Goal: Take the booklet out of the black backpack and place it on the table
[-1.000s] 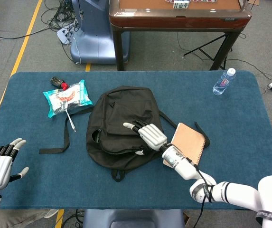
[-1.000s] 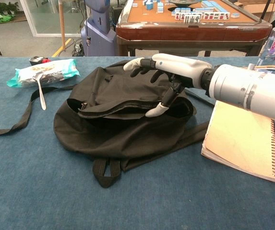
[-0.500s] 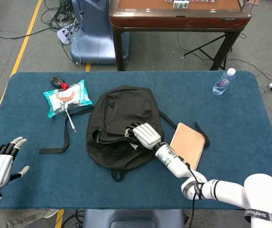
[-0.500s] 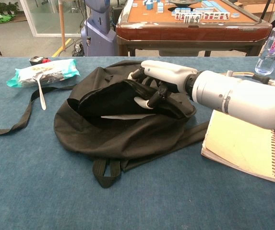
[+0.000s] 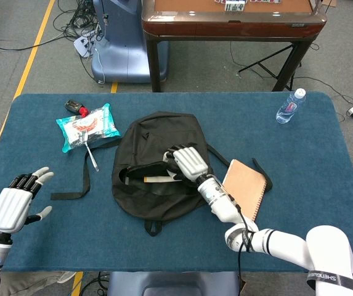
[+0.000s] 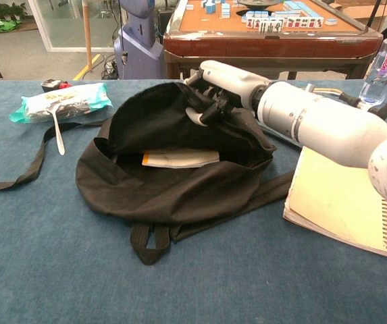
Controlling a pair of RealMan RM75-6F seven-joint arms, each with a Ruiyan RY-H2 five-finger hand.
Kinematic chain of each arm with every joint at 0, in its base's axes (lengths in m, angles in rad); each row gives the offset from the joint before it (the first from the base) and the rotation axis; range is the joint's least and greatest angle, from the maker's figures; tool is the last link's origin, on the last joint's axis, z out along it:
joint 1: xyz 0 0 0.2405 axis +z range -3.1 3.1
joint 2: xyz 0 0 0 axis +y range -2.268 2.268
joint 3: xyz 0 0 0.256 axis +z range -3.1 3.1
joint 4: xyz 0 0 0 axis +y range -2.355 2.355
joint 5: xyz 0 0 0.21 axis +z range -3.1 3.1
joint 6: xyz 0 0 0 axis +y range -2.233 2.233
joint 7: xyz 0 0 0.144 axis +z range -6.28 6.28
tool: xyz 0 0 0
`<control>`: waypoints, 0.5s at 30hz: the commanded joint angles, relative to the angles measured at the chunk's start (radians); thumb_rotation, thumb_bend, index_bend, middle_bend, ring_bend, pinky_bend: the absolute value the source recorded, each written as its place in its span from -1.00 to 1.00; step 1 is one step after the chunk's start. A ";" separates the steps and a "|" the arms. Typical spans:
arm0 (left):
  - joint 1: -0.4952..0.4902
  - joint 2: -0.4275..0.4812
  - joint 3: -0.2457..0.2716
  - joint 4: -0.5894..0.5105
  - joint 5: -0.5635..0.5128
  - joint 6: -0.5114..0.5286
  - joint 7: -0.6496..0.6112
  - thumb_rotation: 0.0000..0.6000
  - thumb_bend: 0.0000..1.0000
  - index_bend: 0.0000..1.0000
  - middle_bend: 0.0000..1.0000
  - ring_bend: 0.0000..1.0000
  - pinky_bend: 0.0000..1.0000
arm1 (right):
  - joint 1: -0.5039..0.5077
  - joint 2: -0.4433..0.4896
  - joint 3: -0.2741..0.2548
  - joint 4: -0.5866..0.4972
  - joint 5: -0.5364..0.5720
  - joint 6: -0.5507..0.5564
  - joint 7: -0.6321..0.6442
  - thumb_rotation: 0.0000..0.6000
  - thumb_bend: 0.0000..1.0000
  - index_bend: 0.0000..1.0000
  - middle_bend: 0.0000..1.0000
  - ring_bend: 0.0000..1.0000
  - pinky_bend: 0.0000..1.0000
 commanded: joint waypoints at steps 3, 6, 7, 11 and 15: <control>-0.083 -0.008 -0.016 0.004 0.094 -0.025 -0.079 1.00 -0.61 -0.47 -0.59 -0.56 -0.58 | 0.024 -0.027 0.045 0.066 0.041 0.028 -0.023 1.00 -0.04 0.24 -0.21 -0.47 -0.52; -0.134 -0.016 -0.018 -0.007 0.142 -0.055 -0.101 1.00 -0.61 -0.46 -0.58 -0.55 -0.58 | 0.035 -0.040 0.062 0.103 0.061 0.038 -0.038 1.00 -0.04 0.24 -0.21 -0.46 -0.52; -0.156 -0.023 -0.020 -0.012 0.156 -0.071 -0.108 1.00 -0.61 -0.45 -0.58 -0.55 -0.58 | 0.038 -0.045 0.069 0.116 0.071 0.040 -0.044 1.00 -0.04 0.24 -0.21 -0.46 -0.52; -0.226 -0.056 -0.031 -0.018 0.186 -0.120 -0.124 1.00 -0.61 -0.44 -0.55 -0.54 -0.58 | 0.049 -0.060 0.088 0.163 0.104 0.046 -0.063 1.00 -0.04 0.24 -0.21 -0.46 -0.52; -0.294 -0.109 -0.048 0.007 0.197 -0.164 -0.137 1.00 -0.61 -0.42 -0.51 -0.51 -0.58 | 0.061 -0.074 0.102 0.210 0.133 0.041 -0.080 1.00 -0.04 0.24 -0.21 -0.46 -0.52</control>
